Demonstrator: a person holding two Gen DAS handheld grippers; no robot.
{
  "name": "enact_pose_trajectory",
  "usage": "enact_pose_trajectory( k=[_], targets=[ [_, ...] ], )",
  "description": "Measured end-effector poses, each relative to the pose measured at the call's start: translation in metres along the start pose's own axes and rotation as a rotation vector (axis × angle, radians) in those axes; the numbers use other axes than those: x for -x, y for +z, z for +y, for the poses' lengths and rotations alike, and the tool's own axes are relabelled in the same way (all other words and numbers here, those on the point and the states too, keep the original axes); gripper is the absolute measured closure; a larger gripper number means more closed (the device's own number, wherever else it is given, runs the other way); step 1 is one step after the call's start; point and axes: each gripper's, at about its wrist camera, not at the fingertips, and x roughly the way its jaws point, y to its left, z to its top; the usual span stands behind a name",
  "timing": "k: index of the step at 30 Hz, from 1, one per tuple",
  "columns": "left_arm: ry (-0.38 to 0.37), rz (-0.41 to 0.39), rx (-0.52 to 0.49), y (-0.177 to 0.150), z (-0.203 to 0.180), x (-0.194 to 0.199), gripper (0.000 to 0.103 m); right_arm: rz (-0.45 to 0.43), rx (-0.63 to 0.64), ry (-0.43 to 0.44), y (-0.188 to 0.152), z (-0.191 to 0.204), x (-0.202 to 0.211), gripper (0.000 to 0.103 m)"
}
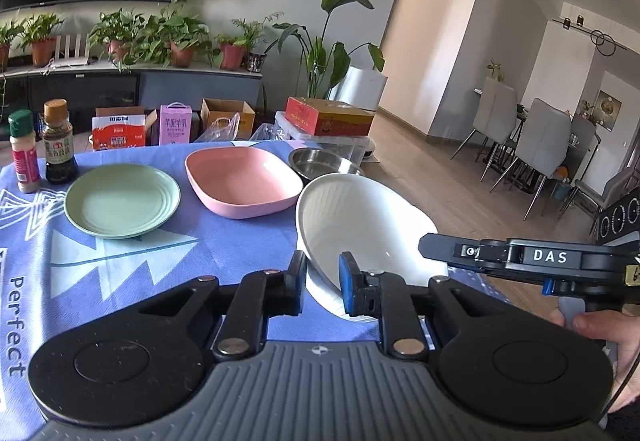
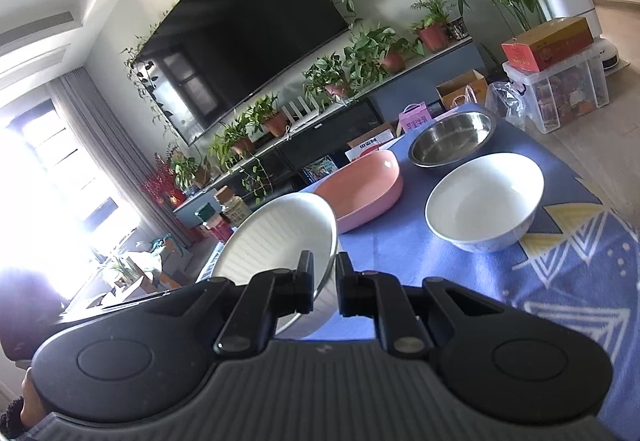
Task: Organize plates and bowls
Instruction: 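Lift the white bowl with both grippers and lower it into the black pot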
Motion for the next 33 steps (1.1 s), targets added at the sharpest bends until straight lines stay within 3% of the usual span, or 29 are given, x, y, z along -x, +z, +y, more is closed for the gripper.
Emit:
enact_pose_trajectory(
  k=[18,33],
  targets=[
    [0.005,-0.012,-0.001,-0.031,-0.030,0.062,0.087,-0.004,0.000,0.040,-0.022,0.023,0.043,0.055],
    [0.013,0.053,0.049,-0.075,-0.028,0.080,0.083,0.058,-0.003,0.034,-0.059,0.031,0.058,0.053]
  ],
)
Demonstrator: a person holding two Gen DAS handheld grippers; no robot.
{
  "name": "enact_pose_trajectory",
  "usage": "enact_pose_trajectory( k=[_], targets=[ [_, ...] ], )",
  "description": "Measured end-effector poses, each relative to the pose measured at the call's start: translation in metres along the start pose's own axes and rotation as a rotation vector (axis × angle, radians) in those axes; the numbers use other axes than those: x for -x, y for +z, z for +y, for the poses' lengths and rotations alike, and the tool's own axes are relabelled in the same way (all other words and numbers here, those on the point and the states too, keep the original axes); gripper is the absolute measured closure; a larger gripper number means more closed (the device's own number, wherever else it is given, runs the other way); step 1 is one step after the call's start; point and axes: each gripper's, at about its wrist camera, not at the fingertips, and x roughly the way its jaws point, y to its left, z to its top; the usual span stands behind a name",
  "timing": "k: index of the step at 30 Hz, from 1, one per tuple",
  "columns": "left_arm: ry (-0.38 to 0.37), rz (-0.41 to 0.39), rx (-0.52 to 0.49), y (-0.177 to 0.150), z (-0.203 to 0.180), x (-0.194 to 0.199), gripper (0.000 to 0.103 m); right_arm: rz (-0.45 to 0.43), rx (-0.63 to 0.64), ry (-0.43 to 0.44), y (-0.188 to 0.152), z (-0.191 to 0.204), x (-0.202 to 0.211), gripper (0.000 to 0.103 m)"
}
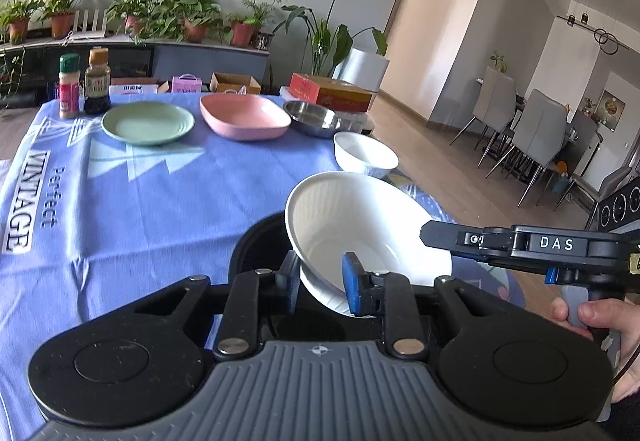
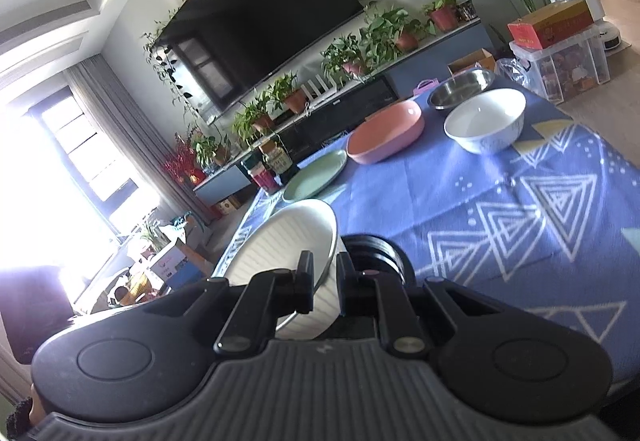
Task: Organize plates and bowls
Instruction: 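Lift the white bowl with both grippers and lower it into the black pot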
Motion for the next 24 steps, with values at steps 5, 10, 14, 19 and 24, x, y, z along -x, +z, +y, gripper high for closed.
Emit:
enact_pose_trajectory(
  k=[5,10,14,19,24],
  targets=[
    [0.000,0.017,0.012,-0.008,0.003,0.000,0.083,0.027,0.010,-0.023,-0.011,0.000,0.000,0.053],
    [-0.002,0.032,0.018,-0.013,0.004,-0.001,0.083,0.057,0.028,-0.053,-0.019,0.003,-0.003,0.053],
    [-0.005,0.047,0.027,-0.016,0.005,-0.004,0.082,0.074,0.049,-0.073,-0.020,0.005,-0.006,0.053],
    [-0.014,0.060,0.028,-0.018,0.005,-0.005,0.081,0.099,0.074,-0.100,-0.022,0.007,-0.008,0.052],
    [-0.020,0.073,0.025,-0.019,0.006,-0.007,0.080,0.124,0.098,-0.119,-0.022,0.007,-0.011,0.052]
  ],
)
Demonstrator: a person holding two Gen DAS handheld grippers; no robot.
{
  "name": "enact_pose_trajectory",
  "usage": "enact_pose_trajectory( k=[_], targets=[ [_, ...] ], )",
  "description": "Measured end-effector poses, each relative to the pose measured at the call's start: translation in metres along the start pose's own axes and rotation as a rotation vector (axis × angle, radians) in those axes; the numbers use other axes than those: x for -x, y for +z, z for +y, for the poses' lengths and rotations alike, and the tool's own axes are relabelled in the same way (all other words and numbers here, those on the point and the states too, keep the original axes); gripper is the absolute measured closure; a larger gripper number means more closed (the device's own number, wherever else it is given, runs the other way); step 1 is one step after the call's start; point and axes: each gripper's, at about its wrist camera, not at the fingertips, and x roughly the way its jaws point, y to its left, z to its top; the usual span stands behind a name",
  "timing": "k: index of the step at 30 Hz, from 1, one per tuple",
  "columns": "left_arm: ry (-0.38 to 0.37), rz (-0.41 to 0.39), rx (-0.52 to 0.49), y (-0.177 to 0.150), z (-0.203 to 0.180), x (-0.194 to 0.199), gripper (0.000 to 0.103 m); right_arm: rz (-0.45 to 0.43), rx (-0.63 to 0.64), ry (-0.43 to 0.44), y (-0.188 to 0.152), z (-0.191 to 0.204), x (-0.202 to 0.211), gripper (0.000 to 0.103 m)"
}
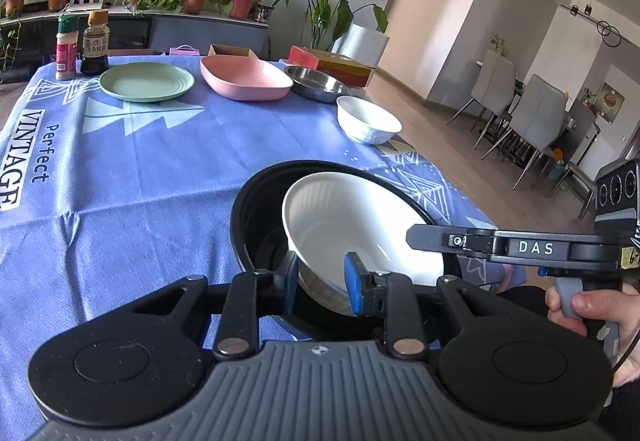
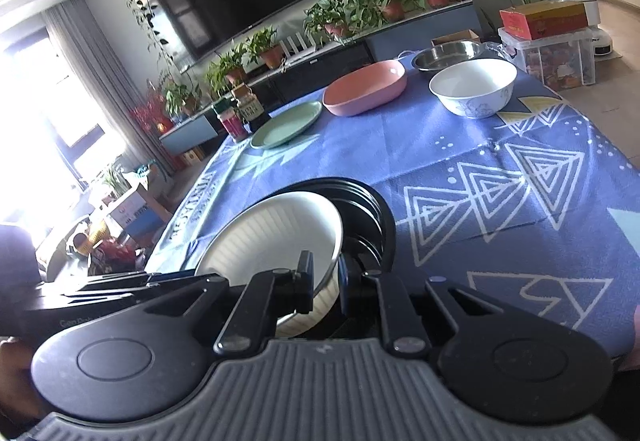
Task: Organize plates and bowls
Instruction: 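Lift the white bowl with both grippers and lower it into the black pot, then open both grippers to release the white bowl inside the pot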
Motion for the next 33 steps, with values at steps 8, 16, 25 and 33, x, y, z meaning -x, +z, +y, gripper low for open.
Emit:
enact_pose_trajectory(
  k=[8,16,25,33],
  targets=[
    [-0.005,0.010,0.004,0.000,0.002,-0.003,0.079,0.017,0.017,-0.011,0.000,0.002,-0.003,0.052],
    [-0.024,0.019,-0.001,0.001,0.000,-0.004,0.068,0.023,0.024,-0.019,0.001,0.003,-0.003,0.047],
    [-0.014,0.001,-0.026,0.004,-0.006,-0.001,0.050,0.009,0.061,0.012,0.000,0.012,-0.001,0.020],
    [-0.015,-0.010,-0.027,0.005,-0.006,0.004,0.045,-0.019,0.044,0.022,0.003,0.008,0.005,0.020]
  ],
)
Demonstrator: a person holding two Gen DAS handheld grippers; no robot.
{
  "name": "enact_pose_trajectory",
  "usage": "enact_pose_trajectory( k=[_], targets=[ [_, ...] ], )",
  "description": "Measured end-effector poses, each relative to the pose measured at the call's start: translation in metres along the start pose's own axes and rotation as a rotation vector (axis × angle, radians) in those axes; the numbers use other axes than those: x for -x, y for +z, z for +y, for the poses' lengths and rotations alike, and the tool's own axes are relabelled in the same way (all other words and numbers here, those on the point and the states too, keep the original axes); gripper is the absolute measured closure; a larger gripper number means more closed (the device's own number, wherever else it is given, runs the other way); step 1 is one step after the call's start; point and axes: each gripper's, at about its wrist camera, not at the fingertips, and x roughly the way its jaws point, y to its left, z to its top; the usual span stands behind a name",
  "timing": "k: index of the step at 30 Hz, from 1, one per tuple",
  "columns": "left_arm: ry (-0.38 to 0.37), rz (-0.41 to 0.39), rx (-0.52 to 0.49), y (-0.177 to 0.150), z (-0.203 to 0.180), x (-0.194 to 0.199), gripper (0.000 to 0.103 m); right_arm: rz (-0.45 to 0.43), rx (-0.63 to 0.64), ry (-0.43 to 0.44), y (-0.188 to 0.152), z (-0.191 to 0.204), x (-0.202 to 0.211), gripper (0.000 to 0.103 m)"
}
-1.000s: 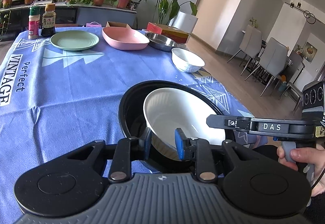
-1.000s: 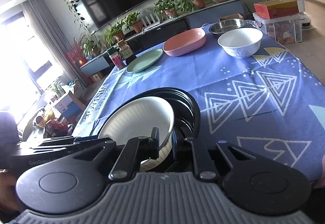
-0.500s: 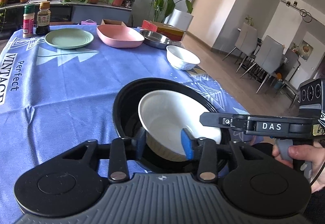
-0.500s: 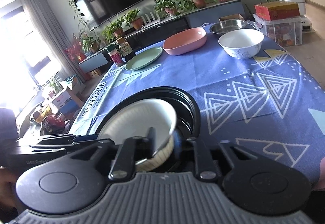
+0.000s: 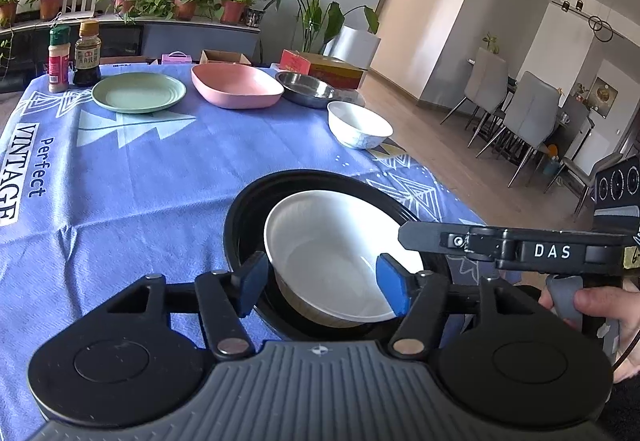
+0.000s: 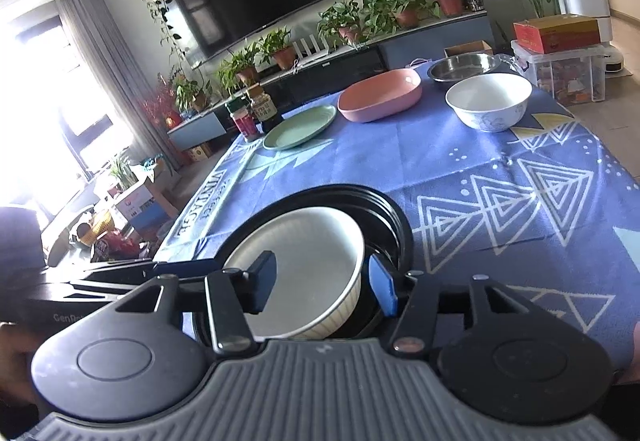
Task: Organize plates and bowls
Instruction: 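Open both grippers to release the white bowl inside the pot, then withdraw both grippers from the pot toward the remaining dishes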
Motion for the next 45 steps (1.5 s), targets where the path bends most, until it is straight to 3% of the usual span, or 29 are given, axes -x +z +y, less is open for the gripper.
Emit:
enact_pose_trajectory(
  k=[20,26,30,45],
  targets=[
    [-0.013,-0.080,0.028,0.006,0.000,0.015,0.026,-0.114,-0.073,0.100,0.006,-0.008,0.015,0.015],
    [-0.017,-0.115,0.044,0.008,0.001,0.020,0.016,-0.155,-0.088,0.121,0.008,-0.010,0.021,0.005],
    [-0.010,-0.144,0.040,0.008,-0.002,0.023,0.000,-0.182,-0.091,0.143,0.009,-0.010,0.025,0.000],
    [-0.019,-0.183,0.033,0.013,-0.009,0.033,0.000,-0.253,-0.069,0.171,0.010,-0.007,0.037,0.000]
  ],
)
